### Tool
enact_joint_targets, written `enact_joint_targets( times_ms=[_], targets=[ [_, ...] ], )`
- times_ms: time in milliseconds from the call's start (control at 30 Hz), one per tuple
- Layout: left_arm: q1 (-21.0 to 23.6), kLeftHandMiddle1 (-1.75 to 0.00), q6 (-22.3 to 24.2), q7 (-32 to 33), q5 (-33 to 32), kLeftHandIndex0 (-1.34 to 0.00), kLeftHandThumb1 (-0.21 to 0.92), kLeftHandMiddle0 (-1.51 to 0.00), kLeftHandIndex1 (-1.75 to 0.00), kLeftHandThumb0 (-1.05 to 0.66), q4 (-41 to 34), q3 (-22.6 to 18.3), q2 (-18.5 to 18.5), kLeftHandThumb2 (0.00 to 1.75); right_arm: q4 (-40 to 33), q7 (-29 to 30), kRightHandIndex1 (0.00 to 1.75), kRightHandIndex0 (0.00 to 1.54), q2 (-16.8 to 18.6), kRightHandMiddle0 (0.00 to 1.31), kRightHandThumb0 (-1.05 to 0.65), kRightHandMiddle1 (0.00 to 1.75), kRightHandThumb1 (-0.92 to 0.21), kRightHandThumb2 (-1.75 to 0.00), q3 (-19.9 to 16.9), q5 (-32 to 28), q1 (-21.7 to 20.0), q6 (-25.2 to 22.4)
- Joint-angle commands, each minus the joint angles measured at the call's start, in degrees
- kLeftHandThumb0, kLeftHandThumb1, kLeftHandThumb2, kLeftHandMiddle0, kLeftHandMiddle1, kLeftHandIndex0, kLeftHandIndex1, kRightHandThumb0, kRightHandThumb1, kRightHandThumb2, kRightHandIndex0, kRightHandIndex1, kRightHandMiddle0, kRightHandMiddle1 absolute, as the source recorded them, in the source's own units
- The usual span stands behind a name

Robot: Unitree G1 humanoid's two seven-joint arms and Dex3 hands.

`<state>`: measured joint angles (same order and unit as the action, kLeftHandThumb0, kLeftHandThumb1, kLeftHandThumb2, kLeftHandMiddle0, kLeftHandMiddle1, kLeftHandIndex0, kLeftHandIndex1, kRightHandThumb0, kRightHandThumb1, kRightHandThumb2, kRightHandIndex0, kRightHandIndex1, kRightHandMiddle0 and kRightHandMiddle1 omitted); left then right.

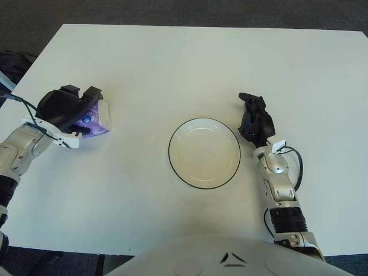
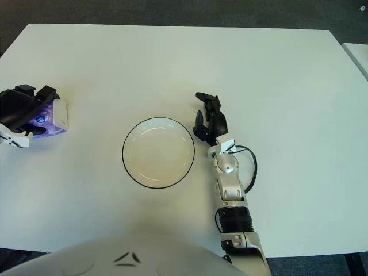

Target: Put the tissue paper into the plate.

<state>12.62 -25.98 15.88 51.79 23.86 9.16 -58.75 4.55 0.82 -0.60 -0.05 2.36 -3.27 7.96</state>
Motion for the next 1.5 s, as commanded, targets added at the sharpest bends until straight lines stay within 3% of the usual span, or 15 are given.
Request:
enact_joint_targets(
  times_ms=[0, 467, 933, 1267, 1467],
  targets=[
    [-2.22, -1.75, -2.2, -0.03, 0.11, -0.74, 0.17, -1.34, -1.75, -0.54, 2.26, 3.67, 2.87, 1.5, 4.1, -0.2, 0.11, 0.37, -0.5, 0.0, -0.59, 1.01, -0.92, -0.89, -0.5, -0.24, 4.94, -4.46],
    [-0.51, -1.75, 0.18, 0.25, -1.56, -0.71, 0.21, -1.3, -1.75, -0.53, 2.43, 3.48, 3.34, 1.46, 5.03, -0.62, 0.14, 0.38, -0.7, 0.0, -0.6, 1.08, -0.92, -0.88, -0.71, -0.3, 4.59, -3.5],
    [4.14, -1.75, -0.54, -3.16, -7.35, -0.7, 0.21, -1.29, -1.75, -0.52, -7.15, -2.73, 0.7, 1.45, 6.51, -0.78, 0.17, 0.39, -1.16, 0.0, -0.62, 1.1, -0.92, -0.89, -0.76, -0.21, 3.69, -2.44],
    [10.04, -1.75, 5.64, -12.18, -11.77, -0.66, 0.26, -1.26, -1.75, -0.5, -26.78, -5.42, 7.67, 1.39, 8.86, -1.49, 0.2, 0.39, -1.58, 0.0, -0.62, 1.08, -0.92, -0.88, -1.07, -0.52, 2.09, -1.79],
    [13.13, -1.75, 5.69, -12.6, -8.96, -0.67, 0.25, -1.28, -1.75, -0.5, -31.41, -3.86, 11.83, 1.39, 9.79, -1.64, 0.21, 0.39, -1.51, 0.0, -0.61, 1.07, -0.92, -0.87, -1.24, -0.61, 1.52, -1.71]
  ],
)
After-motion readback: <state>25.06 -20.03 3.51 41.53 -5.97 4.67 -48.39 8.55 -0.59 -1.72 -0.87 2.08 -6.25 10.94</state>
